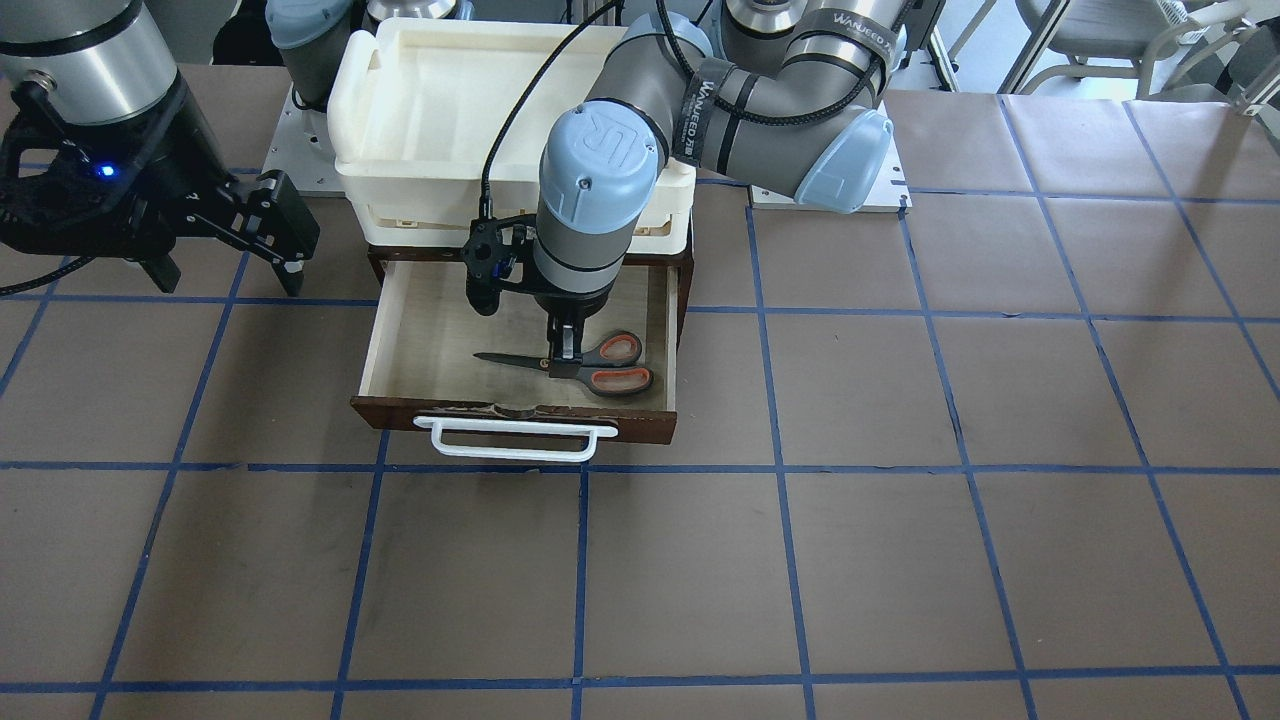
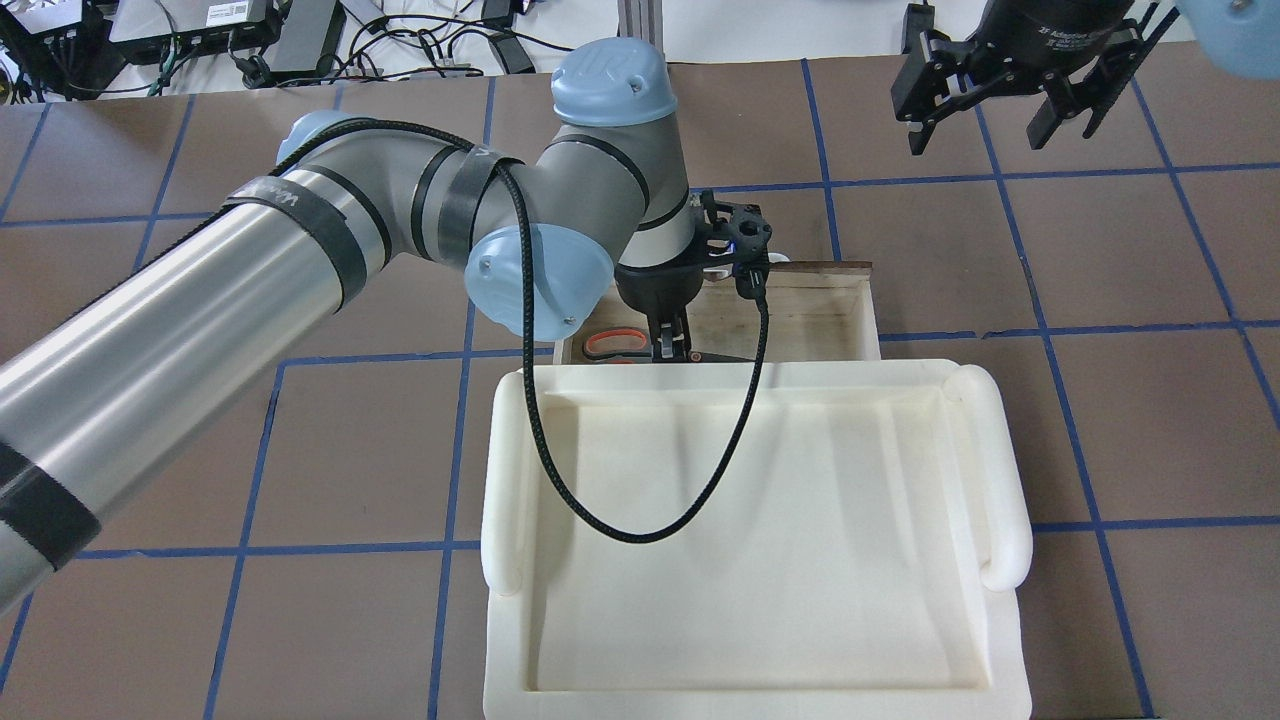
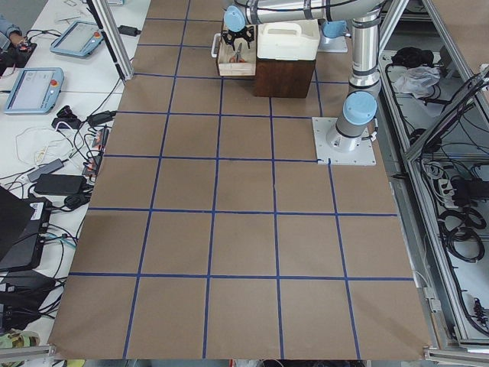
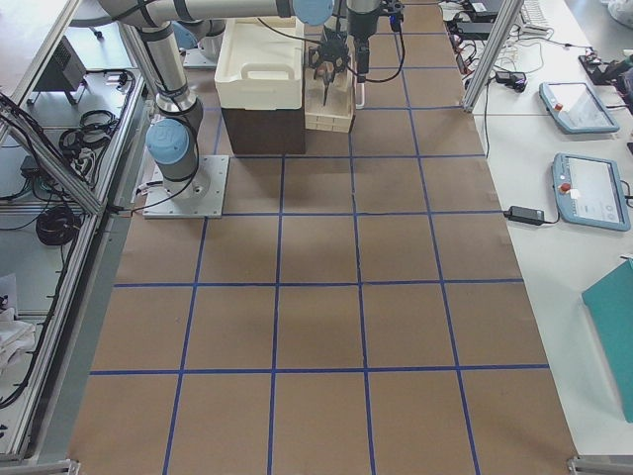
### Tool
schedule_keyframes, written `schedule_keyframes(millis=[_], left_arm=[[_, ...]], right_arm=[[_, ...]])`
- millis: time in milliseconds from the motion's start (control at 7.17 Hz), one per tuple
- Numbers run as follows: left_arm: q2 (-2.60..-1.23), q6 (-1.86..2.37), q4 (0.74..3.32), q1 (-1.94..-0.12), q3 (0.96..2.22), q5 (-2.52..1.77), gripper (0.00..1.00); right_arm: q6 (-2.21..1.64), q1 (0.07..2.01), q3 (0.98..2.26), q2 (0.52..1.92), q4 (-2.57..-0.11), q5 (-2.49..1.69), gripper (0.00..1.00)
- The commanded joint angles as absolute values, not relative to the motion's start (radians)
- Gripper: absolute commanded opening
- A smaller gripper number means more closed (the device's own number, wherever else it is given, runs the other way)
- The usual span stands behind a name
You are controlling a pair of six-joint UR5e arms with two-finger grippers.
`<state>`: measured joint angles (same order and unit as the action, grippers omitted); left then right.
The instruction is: Place scissors in drawer with both arms
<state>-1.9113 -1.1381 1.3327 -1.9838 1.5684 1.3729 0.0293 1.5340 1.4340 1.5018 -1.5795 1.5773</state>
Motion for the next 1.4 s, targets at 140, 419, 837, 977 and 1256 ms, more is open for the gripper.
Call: schedule_keyframes(millis=[140, 419, 837, 977, 1256], left_arm=[[-1.879, -1.077, 1.351, -1.980, 1.508, 1.377, 0.90], [-1.815, -1.005, 1.449, -1.961, 1.491, 1.393, 0.92], [-1.698, -0.993, 1.569, -1.748, 1.488, 1.394, 1.00], [-1.666, -0.904, 1.569, -1.717, 1.486, 1.400, 1.00], [-1.623, -0.711, 1.569, -1.691, 1.486, 1.598, 1.00]], right_arm=[[0.026, 1.534, 1.434, 1.500, -1.581, 1.578, 1.00], [0.028, 1.534, 1.434, 1.502, -1.572, 1.580, 1.00], [0.026, 1.539, 1.436, 1.509, -1.562, 1.618, 1.00], [0.025, 1.543, 1.443, 1.514, -1.563, 1.603, 1.00], [0.032, 1.546, 1.453, 1.525, -1.537, 1.603, 1.00]])
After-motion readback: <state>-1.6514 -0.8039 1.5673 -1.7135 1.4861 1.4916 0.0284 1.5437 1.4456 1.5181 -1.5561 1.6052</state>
